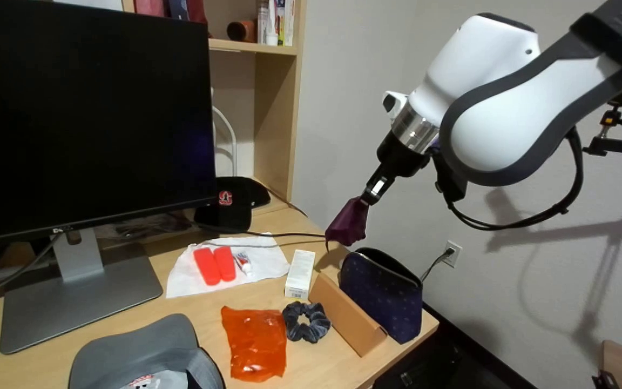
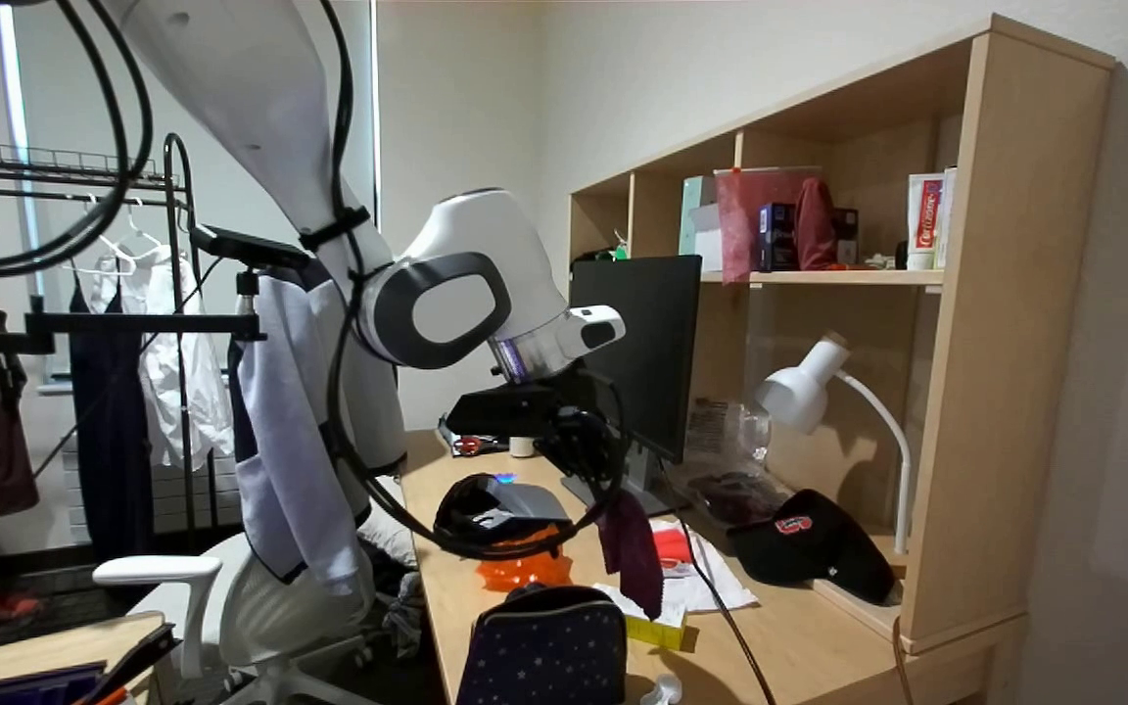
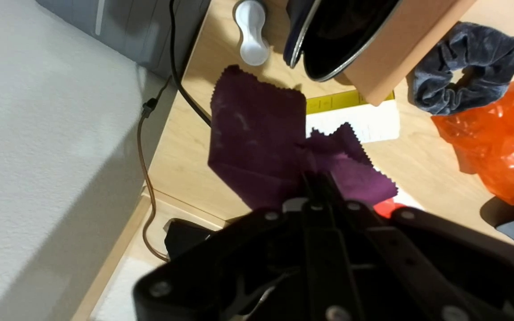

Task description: Put the white object in the blue purse

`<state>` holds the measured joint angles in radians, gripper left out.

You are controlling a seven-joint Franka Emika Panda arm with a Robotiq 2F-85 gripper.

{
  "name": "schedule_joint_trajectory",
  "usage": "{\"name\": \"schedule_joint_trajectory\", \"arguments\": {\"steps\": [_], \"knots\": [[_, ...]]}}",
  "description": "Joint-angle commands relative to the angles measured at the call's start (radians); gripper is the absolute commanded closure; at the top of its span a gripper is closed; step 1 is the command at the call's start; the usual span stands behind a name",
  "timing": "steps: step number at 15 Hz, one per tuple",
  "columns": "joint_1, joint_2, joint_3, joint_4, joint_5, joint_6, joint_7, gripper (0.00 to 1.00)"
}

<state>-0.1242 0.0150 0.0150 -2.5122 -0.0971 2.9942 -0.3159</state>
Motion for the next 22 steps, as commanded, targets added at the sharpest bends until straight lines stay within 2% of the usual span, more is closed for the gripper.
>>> {"name": "schedule_joint_trajectory", "arguments": {"steps": [1,4,7,16,22], "knots": [[0.012,-0.027,0.018,-0.024,0.021,-0.023,-0.049,1.00],[0.020,-0.027,0.028,-0.050,0.031,-0.031,-0.078,1.00],[0.026,-0.031,0.042,-0.088,0.125,-0.011,-0.159,1.00],[0.044,-0.075,0.071,-0.174,0.509,0.023,-0.483,1.00],[0.049,-0.115,0.038,-0.249,0.646,0.037,-0.537,1.00]]}}
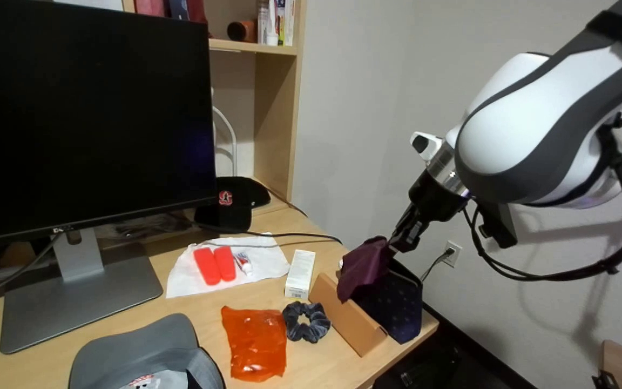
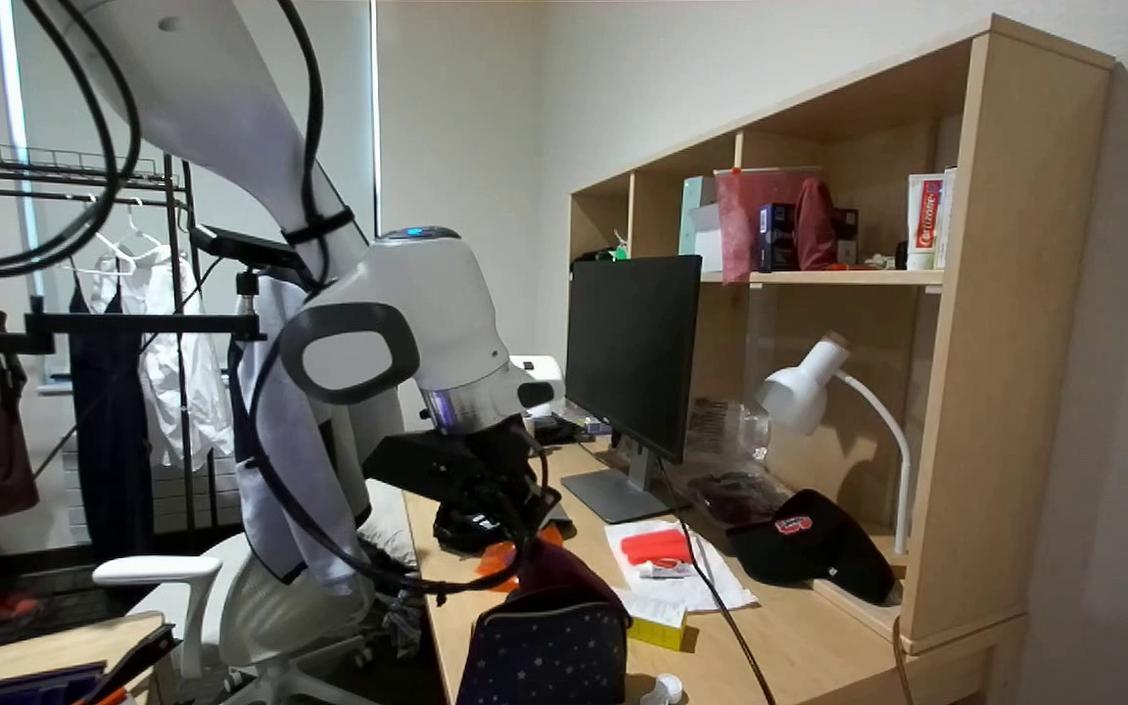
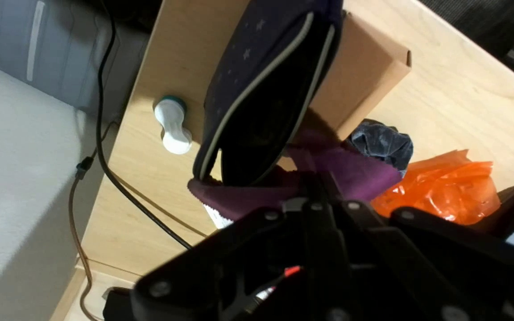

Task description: Put the white object in the blue purse

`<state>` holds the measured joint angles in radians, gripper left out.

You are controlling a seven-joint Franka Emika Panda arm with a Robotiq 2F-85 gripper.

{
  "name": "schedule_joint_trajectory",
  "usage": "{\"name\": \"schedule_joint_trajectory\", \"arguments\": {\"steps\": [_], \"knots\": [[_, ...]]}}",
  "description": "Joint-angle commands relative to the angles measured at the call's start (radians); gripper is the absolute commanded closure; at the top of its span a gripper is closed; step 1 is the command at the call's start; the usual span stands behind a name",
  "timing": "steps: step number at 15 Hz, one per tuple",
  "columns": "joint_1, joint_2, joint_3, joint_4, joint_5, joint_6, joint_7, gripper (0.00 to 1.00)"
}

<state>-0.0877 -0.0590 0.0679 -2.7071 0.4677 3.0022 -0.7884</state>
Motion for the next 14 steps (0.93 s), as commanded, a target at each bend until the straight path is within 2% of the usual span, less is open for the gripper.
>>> {"name": "schedule_joint_trajectory", "arguments": {"steps": [1,8,14], "knots": [[0.011,-0.036,-0.022,-0.058,0.092,0.023,-0.069,1.00],[-0.021,0.044,-0.052,-0.056,0.014,0.041,0.003,1.00],[-0.013,0.162,-0.070,0.024,0.008,0.019,-0.006,1.00]]}}
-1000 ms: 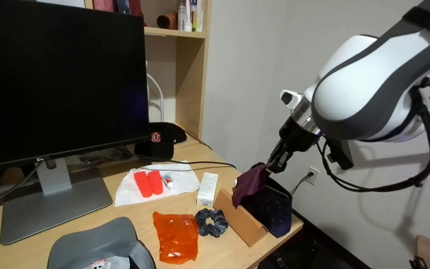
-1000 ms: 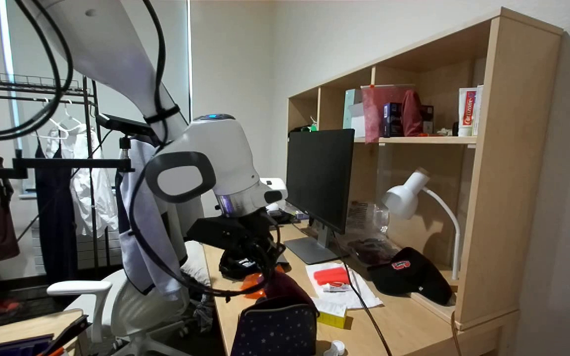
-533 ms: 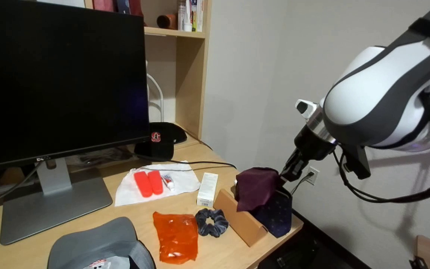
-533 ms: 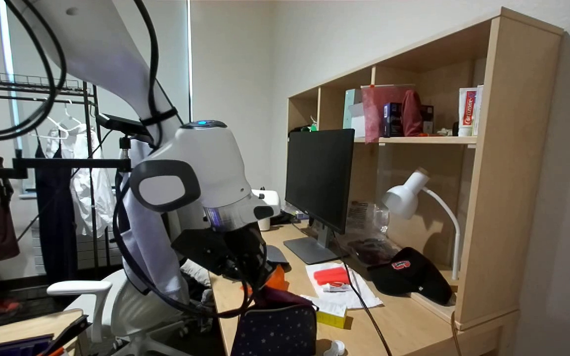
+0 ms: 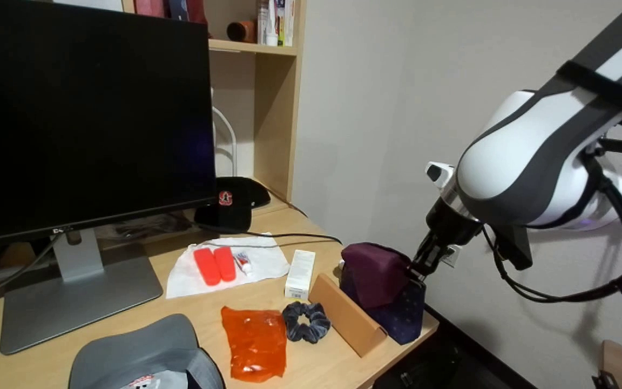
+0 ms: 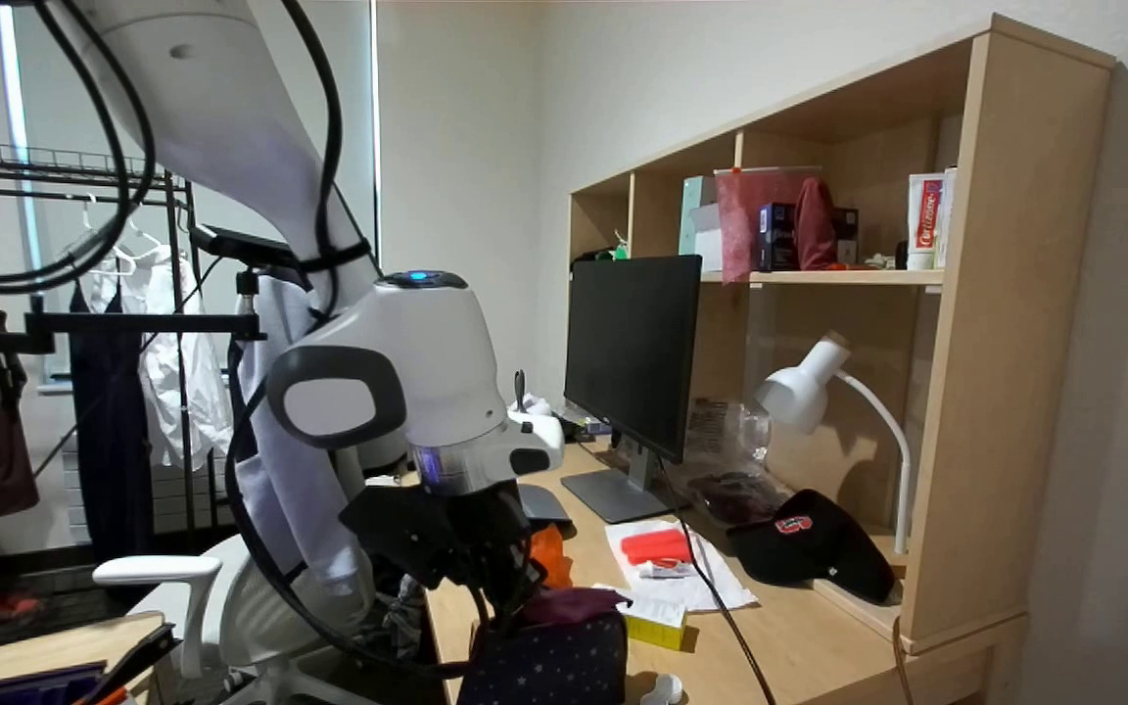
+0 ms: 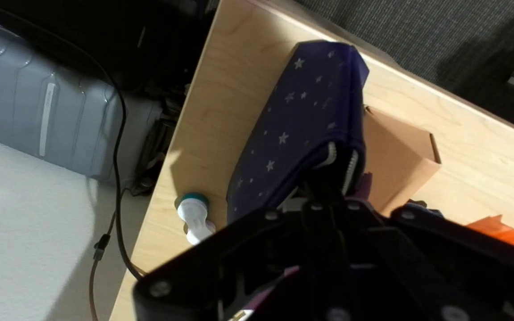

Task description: Put the white object in the blue purse

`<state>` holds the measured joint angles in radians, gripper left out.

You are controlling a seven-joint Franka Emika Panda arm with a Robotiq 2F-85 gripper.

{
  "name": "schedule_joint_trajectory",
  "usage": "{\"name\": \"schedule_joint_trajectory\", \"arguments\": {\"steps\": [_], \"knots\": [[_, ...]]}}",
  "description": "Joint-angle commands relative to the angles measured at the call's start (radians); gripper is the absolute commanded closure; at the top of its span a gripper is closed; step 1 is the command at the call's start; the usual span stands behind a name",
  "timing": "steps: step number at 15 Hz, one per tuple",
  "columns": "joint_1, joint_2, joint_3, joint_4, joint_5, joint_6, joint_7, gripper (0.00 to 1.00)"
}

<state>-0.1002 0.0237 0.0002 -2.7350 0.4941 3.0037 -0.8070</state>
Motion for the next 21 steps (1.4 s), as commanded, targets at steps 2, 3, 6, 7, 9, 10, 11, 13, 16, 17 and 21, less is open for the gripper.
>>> {"name": "schedule_joint_trajectory", "arguments": {"steps": [2,3,6,7,9,10,11,13,16,17,21], "knots": [[0.005,0.101,-0.006,0.072,-0.029,0.024,0.018,1.00],[0.009,0.110,-0.006,0.083,-0.033,0.023,0.018,1.00],[0.026,0.160,-0.007,0.135,-0.061,0.018,0.023,1.00],[0.040,0.184,-0.022,0.152,-0.091,0.022,0.046,1.00],[0.077,0.234,-0.071,0.187,-0.167,0.001,0.117,1.00],[0.105,0.257,-0.108,0.201,-0.211,-0.005,0.161,1.00],[0.130,0.273,-0.140,0.212,-0.241,-0.011,0.194,1.00],[0.087,0.280,-0.117,0.220,-0.359,-0.009,0.301,0.74],[0.071,0.269,-0.110,0.228,-0.458,-0.010,0.409,0.60],[0.064,0.262,-0.106,0.226,-0.480,-0.005,0.433,0.54],[0.018,0.241,-0.046,0.219,-0.493,0.026,0.453,0.29]]}}
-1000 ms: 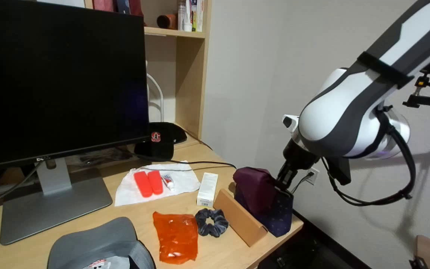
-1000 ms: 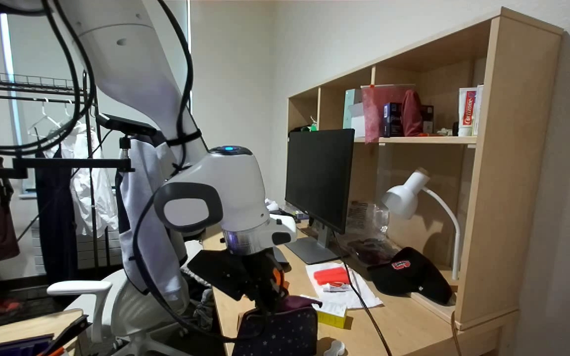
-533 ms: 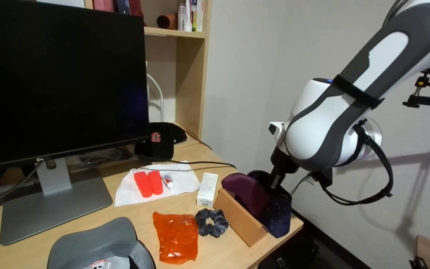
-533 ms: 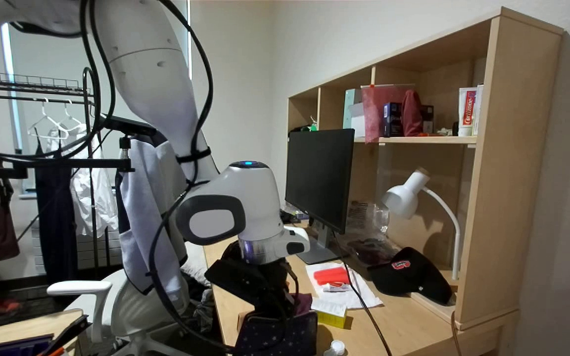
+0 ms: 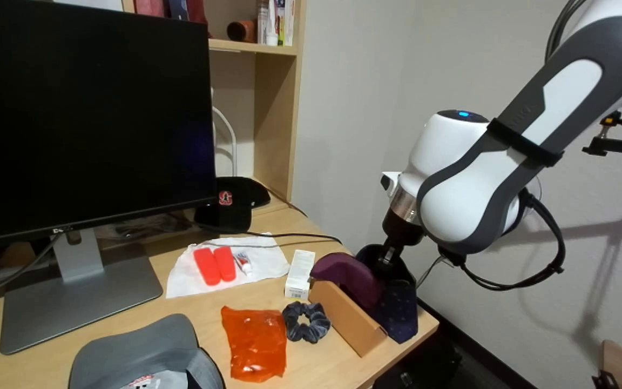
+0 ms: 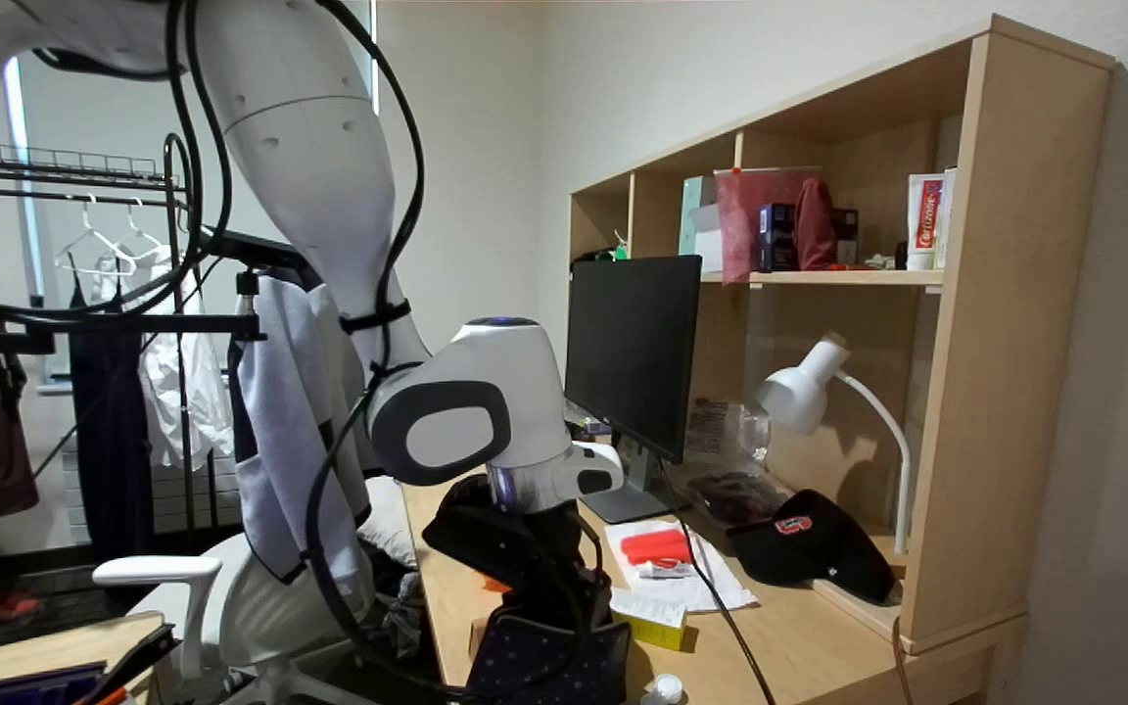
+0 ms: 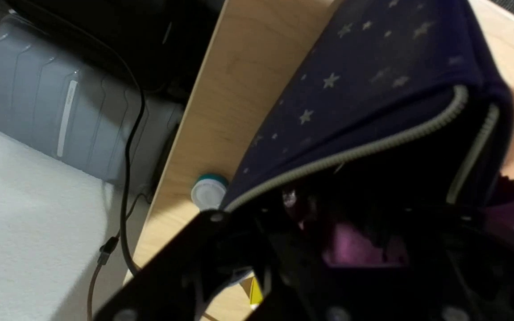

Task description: Put the white object in the blue purse

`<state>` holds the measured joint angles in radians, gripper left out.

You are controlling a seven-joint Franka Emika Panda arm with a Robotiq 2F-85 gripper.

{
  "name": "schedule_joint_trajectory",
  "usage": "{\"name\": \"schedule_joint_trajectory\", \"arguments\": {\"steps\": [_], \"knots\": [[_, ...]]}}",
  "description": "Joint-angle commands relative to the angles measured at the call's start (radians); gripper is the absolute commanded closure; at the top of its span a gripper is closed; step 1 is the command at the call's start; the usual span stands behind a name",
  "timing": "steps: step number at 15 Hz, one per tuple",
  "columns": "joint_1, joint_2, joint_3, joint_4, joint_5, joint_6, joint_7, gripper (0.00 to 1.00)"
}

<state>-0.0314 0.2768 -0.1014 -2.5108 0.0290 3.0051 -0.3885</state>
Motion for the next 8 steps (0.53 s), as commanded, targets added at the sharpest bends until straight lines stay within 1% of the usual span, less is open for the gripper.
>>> {"name": "schedule_joint_trajectory", "arguments": {"steps": [1,4,5,6,7,8], "knots": [[-0.063,-0.014,0.074,-0.006,-0.022,0.034,0.033,0.23],[-0.102,-0.018,0.127,-0.008,-0.011,0.056,0.021,0.02],[-0.113,-0.020,0.140,-0.010,-0.013,0.067,0.017,0.01],[-0.122,-0.021,0.152,-0.011,-0.013,0.076,0.018,0.40],[-0.139,-0.025,0.172,-0.014,-0.007,0.090,0.014,0.37],[-0.148,-0.028,0.182,-0.016,-0.009,0.103,0.016,0.38]]}}
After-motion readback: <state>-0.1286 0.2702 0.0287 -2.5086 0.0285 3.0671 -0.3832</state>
